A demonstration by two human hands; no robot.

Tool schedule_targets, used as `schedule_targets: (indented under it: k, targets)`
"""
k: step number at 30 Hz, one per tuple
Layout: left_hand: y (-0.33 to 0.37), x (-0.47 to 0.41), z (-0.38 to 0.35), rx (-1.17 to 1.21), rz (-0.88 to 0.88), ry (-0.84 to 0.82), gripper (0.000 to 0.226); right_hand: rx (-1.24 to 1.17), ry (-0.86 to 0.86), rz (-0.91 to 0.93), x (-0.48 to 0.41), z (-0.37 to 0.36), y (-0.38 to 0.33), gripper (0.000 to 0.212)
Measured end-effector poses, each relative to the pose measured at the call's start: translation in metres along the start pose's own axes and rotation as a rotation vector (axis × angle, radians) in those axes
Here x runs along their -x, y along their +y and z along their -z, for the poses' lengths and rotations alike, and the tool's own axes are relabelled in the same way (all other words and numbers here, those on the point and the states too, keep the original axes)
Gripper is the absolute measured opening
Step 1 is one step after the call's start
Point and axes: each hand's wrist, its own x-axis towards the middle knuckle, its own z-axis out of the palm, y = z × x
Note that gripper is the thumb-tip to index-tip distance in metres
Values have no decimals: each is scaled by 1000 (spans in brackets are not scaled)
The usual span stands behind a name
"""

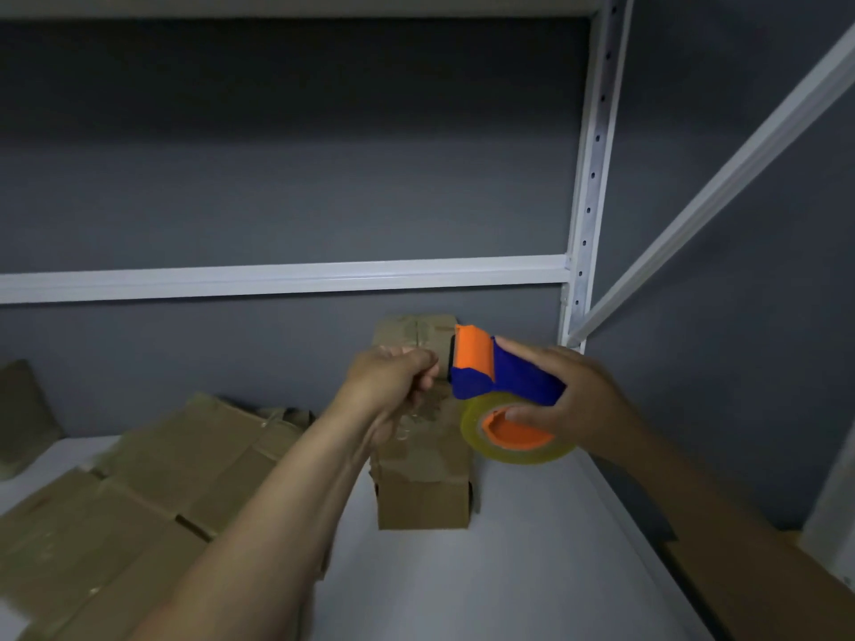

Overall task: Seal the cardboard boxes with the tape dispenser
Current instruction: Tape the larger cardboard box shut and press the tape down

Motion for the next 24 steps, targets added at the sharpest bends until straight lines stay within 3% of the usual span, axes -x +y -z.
schedule_targets:
  k: [5, 10, 15, 19, 24]
  targets:
    - [-1, -11, 15, 53, -12, 26, 36, 229, -150, 25, -25, 22, -9, 80]
    - [-1, -29, 53, 82, -24, 127, 32, 299, -177, 6, -41, 33, -4, 82]
    - [-26, -46, 94, 106, 136, 185, 19, 592, -272, -44, -44, 45, 10, 79]
    - [-44, -56, 89, 126, 184, 160, 16, 608, -322, -64, -52, 37, 18, 79]
    - [-56, -71, 85, 62, 170, 274, 17, 587, -355, -78, -65, 31, 27, 75]
